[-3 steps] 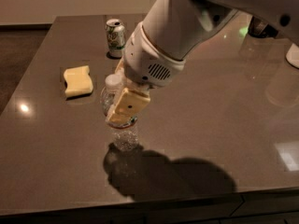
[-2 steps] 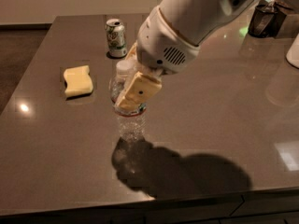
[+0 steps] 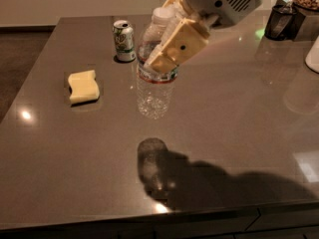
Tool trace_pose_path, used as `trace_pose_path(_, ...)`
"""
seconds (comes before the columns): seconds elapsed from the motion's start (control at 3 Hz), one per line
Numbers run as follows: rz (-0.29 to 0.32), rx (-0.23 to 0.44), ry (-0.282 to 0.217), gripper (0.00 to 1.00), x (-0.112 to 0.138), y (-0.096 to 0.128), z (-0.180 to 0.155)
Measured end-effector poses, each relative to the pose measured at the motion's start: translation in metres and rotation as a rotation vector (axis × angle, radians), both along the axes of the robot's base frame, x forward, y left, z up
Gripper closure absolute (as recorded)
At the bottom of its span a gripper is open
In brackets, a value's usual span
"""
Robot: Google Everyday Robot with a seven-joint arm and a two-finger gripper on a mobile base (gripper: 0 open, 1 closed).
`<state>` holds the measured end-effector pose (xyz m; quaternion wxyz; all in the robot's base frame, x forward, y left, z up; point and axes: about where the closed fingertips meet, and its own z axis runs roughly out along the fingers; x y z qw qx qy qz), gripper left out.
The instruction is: Pick water bottle
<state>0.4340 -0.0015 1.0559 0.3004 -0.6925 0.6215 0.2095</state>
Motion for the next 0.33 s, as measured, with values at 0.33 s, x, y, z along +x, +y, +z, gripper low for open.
trace_pose_path(0.33,0.000,0.000,0.000,1.00,0.0000,0.0000,0.0000)
